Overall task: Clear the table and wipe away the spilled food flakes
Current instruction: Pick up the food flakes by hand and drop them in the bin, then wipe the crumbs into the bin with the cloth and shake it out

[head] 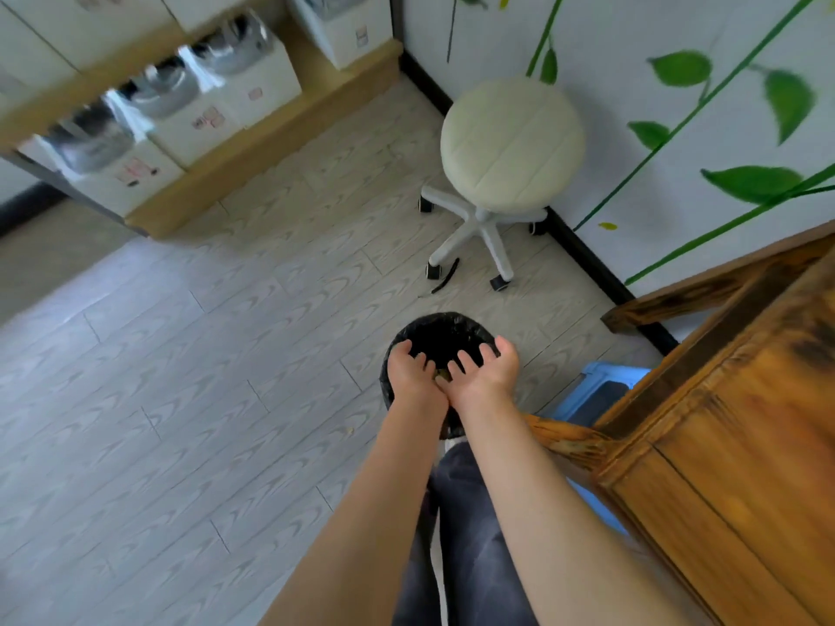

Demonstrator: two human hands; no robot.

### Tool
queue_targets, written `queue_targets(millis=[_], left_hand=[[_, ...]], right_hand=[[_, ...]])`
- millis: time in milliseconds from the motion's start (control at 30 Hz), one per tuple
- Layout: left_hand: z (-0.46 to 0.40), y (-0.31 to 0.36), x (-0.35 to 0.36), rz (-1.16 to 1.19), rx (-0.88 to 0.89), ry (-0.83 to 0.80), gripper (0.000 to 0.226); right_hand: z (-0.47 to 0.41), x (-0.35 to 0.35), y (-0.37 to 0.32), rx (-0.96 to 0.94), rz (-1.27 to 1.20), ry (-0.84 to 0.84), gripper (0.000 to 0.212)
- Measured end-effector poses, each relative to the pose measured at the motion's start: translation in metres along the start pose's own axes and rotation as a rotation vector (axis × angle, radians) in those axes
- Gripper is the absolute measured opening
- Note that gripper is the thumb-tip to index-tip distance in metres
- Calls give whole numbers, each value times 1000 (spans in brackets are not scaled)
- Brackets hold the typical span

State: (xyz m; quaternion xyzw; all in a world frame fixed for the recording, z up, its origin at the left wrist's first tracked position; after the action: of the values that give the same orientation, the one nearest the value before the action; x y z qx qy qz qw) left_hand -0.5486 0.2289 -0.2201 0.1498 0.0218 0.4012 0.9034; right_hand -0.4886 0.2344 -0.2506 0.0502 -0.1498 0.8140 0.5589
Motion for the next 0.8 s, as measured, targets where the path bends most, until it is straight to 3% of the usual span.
queue_targets(millis=[267, 467, 800], left_hand=[[84, 42, 16, 39, 144, -341, 48], [168, 34, 55, -83, 219, -552, 50], [265, -85, 110, -259, 238, -776, 48]], right_hand=[[103, 27, -47, -40, -292, -352, 54], [177, 14, -106, -162, -412, -548, 50], [242, -89, -226, -297, -620, -626, 51]])
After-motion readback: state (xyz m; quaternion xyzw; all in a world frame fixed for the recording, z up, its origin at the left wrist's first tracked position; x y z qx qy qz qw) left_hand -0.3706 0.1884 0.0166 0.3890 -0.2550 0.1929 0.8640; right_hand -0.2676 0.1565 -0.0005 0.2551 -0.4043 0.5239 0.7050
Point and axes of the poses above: each hand's wrist, its own z-axis away from the middle knuckle, its own x-axis out of the palm, y = z × x, the point moved 3 cm from there along -z, towards the middle knuckle, and after that the axes turned 14 degrees about -z, right-handed, at the moved point
